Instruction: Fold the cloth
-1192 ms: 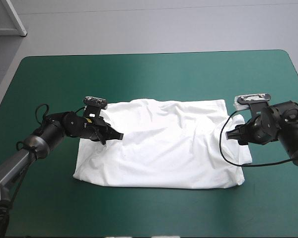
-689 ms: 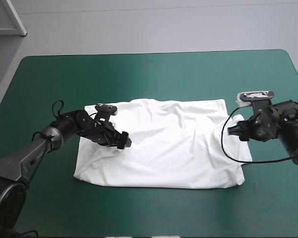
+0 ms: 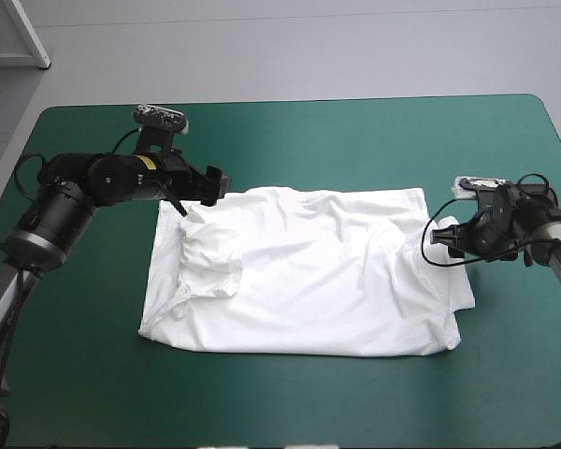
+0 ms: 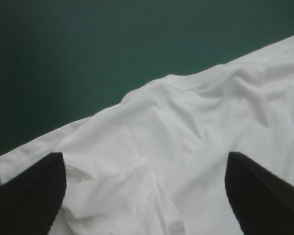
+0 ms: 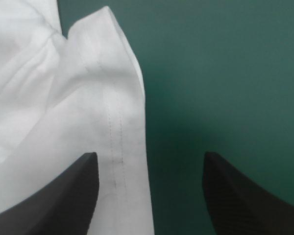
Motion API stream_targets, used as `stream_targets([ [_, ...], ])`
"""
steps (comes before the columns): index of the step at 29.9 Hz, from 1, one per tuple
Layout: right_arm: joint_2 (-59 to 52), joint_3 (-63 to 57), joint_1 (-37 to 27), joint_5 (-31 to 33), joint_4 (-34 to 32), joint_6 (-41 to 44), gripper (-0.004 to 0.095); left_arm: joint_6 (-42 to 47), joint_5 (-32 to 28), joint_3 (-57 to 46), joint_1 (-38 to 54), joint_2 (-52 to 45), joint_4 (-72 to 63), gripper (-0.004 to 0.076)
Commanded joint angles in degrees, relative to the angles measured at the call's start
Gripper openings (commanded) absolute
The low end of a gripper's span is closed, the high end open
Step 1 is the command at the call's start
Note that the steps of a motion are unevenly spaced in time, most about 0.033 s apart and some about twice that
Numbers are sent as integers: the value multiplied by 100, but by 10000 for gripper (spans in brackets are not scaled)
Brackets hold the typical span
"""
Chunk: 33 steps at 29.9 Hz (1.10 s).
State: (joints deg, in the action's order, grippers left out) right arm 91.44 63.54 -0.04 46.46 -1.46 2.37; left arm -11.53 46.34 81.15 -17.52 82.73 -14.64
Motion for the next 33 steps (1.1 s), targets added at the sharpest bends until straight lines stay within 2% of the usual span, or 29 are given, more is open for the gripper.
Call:
stream_targets([
  [1, -36, 170, -43, -251, 17, 17, 580, 73, -151, 260, -4, -379, -49, 640],
  [7, 168, 158, -43, -303, 61, 17, 576, 139, 56, 269, -4, -583, 106, 640],
  [11, 372, 158, -43, -239, 146, 17, 503, 246, 153, 269, -4, -696, 170, 640],
  [16, 464, 33, -43, -304, 212, 17, 327, 246, 102, 269, -4, -782, 170, 640],
  [23, 464, -342, -43, -487, 146, 38, -18, 291, 61, 289, -4, -828, 234, 640],
  [26, 464, -387, -43, -527, -40, 139, -18, 306, 114, 289, -4, -828, 284, 640],
  [33, 40, -387, -43, -328, -996, 1156, -18, 376, 205, 289, -4, -828, 397, 639],
])
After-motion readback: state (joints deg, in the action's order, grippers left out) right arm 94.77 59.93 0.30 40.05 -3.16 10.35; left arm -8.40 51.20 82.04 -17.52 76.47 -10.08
